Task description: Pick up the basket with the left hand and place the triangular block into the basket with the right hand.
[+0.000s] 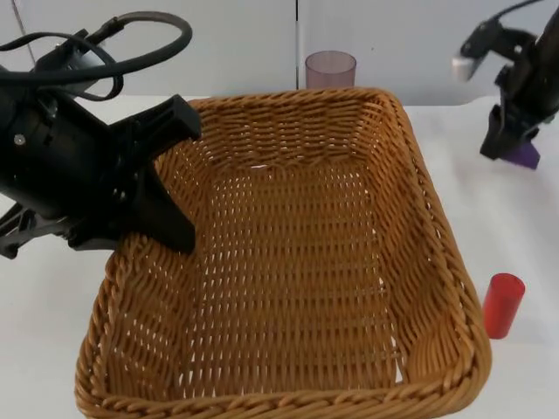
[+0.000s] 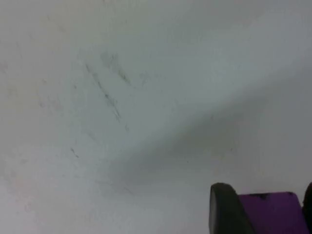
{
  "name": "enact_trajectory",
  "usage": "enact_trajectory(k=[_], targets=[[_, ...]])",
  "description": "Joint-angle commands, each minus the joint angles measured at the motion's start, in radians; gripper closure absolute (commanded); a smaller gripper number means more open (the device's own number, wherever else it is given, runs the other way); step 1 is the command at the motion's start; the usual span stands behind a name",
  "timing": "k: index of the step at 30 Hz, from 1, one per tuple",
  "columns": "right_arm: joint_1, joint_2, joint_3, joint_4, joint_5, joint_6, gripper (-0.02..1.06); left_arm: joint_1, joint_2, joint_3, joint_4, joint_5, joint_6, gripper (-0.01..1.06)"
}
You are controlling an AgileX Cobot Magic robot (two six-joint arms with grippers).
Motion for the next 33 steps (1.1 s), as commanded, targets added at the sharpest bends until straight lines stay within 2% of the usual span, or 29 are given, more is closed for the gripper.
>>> enact_trajectory(k=[1, 3, 8, 9, 12, 13, 14, 17, 19, 22, 28, 32, 33], targets=[[0.006, -0.038, -0.007, 0.022, 0.025, 0.008, 1.05, 0.002, -0.004, -0.001, -0.010, -0.005, 0.000, 1.05], [0.013, -0.060, -0.007, 0.028, 0.045, 0.020, 1.05, 0.002, -0.004, -0.001, 0.000, -0.005, 0.000, 1.05], [0.083, -0.195, -0.007, 0.030, 0.159, 0.148, 1.05, 0.002, -0.004, -0.001, 0.014, -0.005, 0.000, 1.05], [0.083, -0.195, -0.007, 0.030, 0.159, 0.148, 1.05, 0.002, -0.004, -0.001, 0.014, -0.005, 0.000, 1.05], [0.176, -0.300, -0.007, -0.012, 0.255, 0.271, 1.05, 0.002, -0.004, -0.001, 0.014, -0.005, 0.000, 1.05], [0.208, -0.329, -0.007, -0.018, 0.255, 0.321, 1.05, 0.002, -0.004, -0.001, 0.017, -0.005, 0.000, 1.05], [0.208, -0.329, -0.007, -0.018, 0.255, 0.321, 1.05, 0.002, -0.004, -0.001, 0.017, -0.005, 0.000, 1.05], [0.316, -0.401, -0.007, -0.020, 0.255, 0.428, 1.05, 0.002, -0.004, -0.001, 0.018, -0.005, 0.000, 1.05], [0.347, -0.413, -0.007, -0.020, 0.255, 0.448, 1.05, 0.002, -0.004, -0.001, 0.018, -0.006, 0.000, 1.05], [0.427, -0.430, -0.007, -0.020, 0.255, 0.544, 1.05, 0.002, -0.004, -0.001, 0.020, -0.027, 0.000, 1.05], [0.512, -0.432, 0.024, 0.008, 0.255, 0.611, 1.05, 0.002, -0.004, -0.001, 0.037, -0.041, 0.000, 1.05], [0.570, -0.434, 0.161, 0.014, 0.255, 0.640, 1.05, 0.002, -0.004, -0.001, 0.038, -0.044, 0.000, 1.05], [0.570, -0.434, 0.161, 0.014, 0.255, 0.640, 1.05, 0.002, -0.004, -0.001, 0.038, -0.044, 0.000, 1.05]])
